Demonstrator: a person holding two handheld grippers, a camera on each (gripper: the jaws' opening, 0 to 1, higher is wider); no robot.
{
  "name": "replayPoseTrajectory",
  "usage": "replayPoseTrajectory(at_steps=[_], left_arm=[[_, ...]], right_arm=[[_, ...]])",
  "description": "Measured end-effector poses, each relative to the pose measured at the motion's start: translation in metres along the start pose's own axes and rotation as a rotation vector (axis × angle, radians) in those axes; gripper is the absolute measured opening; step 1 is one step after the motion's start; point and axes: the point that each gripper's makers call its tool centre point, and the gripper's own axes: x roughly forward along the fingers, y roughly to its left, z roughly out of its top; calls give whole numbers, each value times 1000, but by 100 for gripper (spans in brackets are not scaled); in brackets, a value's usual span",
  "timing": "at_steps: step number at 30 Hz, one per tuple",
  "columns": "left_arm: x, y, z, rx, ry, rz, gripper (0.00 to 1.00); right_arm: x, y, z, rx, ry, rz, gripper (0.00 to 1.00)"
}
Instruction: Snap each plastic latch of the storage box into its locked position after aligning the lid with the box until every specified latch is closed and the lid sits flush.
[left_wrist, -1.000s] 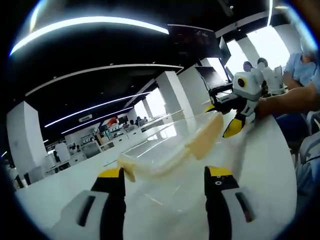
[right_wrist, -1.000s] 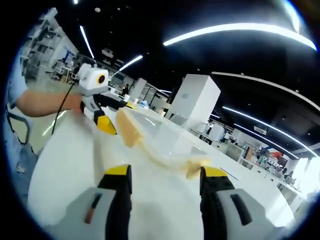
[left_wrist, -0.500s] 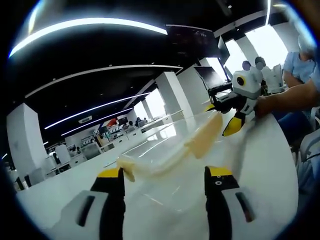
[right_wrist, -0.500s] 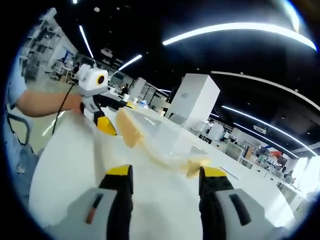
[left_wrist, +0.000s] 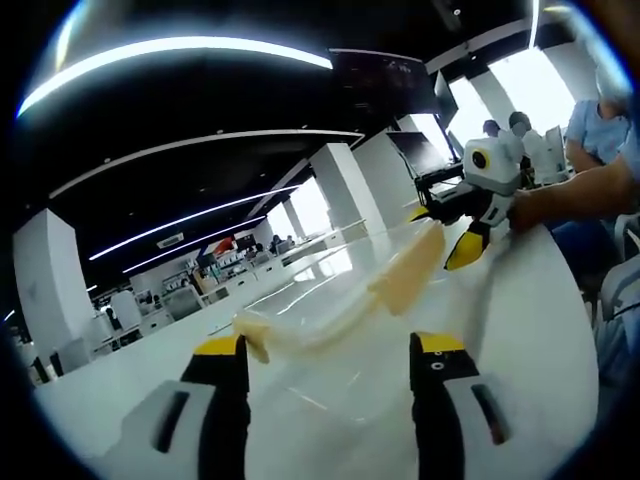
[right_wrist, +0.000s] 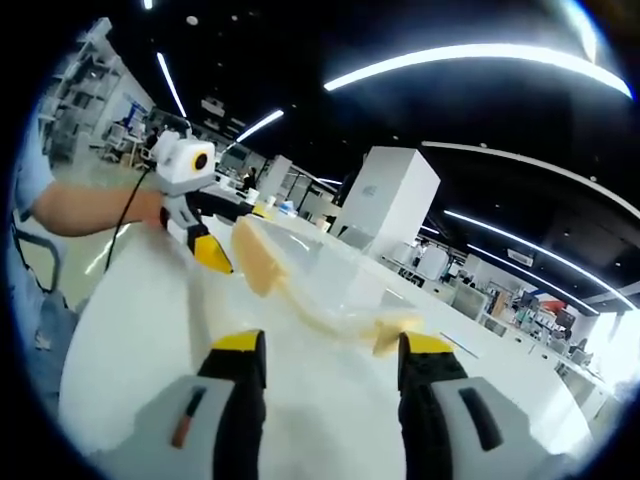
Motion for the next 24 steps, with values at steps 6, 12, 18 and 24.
replayPoseTrajectory(at_steps=[6,12,18,24], left_arm=[[1,1,-1,2,0,0,64],[1,1,-1,2,0,0,64],[1,0,-1,0,2,0,65],[2,1,-2,-6,5,0,64]], right_arm=[[0,0,1,3,-2,0,50],[-2,0,2,8,-1,-3,49],[-2,0,3,17,-1,-5,47],[-1,-4,3,27,1,-9,46]])
